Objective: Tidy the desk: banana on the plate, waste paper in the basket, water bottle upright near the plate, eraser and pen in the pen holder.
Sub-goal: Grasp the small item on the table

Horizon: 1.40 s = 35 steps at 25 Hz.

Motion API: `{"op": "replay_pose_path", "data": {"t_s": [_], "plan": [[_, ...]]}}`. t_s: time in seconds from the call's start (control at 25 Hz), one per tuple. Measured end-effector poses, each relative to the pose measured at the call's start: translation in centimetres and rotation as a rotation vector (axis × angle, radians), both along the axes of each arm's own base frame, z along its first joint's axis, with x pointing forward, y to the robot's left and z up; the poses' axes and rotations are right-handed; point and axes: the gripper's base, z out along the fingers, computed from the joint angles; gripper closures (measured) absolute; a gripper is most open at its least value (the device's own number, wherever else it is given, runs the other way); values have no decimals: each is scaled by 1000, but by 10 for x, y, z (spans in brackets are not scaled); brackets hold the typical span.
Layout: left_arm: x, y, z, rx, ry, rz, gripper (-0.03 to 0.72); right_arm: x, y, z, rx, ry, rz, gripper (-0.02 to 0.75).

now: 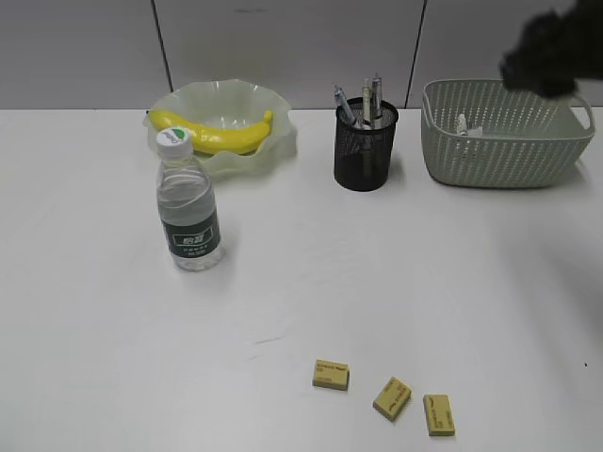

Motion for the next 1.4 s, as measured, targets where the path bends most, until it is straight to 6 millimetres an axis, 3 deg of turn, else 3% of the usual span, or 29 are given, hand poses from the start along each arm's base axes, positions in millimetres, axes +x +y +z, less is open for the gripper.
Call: {"op": "replay_pose_path", "data": {"t_s": [0.12, 0.28, 0.52, 0.76, 0.88, 1.0, 1.12, 1.2, 1.28, 1.4], "plan": [[8, -1, 0, 2, 45, -2, 374, -58, -25, -9, -96, 249, -56, 314], [29, -6, 6, 52, 123, -54, 387, -128, -49, -13, -101, 370, -88, 323], [95, -31, 28, 4, 121, -270, 388, -208, -73, -18, 41, 222, -73, 324], [171, -65, 24, 17, 233, -540, 388, -269, -94, -23, 115, -10, -41, 332], [197, -104, 17, 45, 242, -682, 388, -291, -102, -25, 154, -124, -32, 351], [212, -167, 2, 152, 215, -852, 388, -299, -105, -26, 171, -171, -29, 382], [207, -235, -24, 230, 239, -1030, 374, -299, -105, -27, 169, -166, -30, 415], [204, -266, -47, 239, 314, -1080, 320, -299, -105, -28, 167, -163, -31, 429], [206, -286, -74, 236, 412, -1079, 249, -299, -105, -28, 166, -163, -31, 433], [214, -300, -108, 205, 547, -1013, 182, -299, -105, -28, 165, -164, -32, 439]]}}
